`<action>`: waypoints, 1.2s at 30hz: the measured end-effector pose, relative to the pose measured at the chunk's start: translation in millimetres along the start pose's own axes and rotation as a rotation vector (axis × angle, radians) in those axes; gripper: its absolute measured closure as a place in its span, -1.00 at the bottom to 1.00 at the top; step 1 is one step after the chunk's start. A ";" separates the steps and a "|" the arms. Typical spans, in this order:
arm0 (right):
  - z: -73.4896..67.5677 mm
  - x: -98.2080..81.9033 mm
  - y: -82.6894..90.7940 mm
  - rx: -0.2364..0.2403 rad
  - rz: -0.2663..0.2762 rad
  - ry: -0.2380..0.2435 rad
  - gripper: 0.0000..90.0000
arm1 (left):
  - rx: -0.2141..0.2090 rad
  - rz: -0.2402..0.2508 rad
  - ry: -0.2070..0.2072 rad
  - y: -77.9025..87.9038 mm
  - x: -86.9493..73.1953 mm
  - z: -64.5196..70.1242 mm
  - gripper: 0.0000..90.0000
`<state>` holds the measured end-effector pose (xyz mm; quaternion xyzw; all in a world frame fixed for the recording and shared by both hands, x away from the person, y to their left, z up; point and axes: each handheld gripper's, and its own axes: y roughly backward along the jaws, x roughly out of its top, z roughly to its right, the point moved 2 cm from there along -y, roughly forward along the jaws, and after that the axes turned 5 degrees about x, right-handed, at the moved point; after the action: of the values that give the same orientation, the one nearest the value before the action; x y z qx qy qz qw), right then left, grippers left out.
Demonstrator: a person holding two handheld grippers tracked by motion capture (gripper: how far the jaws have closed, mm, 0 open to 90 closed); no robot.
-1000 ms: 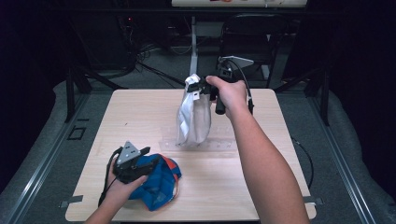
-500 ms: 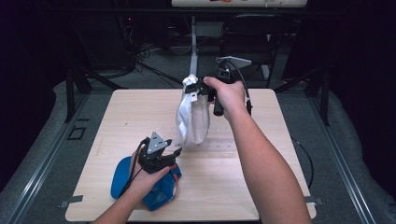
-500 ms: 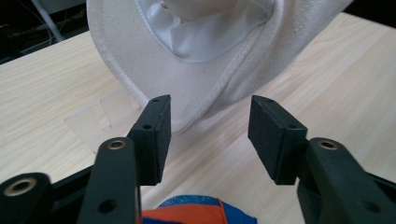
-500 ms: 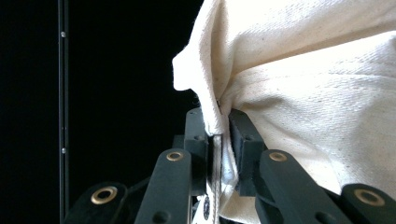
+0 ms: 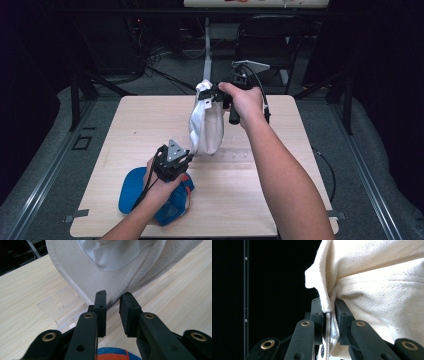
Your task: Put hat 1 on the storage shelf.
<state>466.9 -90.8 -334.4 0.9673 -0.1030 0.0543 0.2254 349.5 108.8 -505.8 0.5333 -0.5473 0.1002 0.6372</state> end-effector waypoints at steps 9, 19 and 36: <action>-3.3 0.6 1.8 0.015 0.025 0.006 0.77 | -0.066 0.015 0.038 4.1 0.0 -16.5 0.82; 0.0 -1.4 -11.2 0.011 -0.002 0.009 0.76 | -0.096 0.027 0.158 6.0 -16.1 -32.0 0.85; 12.4 -3.4 -22.5 -0.066 -0.026 0.030 0.72 | -0.099 -0.002 0.210 0.8 -31.2 -31.7 0.87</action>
<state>469.3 -76.0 -355.5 0.9597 -0.0890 0.0624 0.2591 355.7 148.4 -525.2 0.4883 -0.4813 0.1275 0.7167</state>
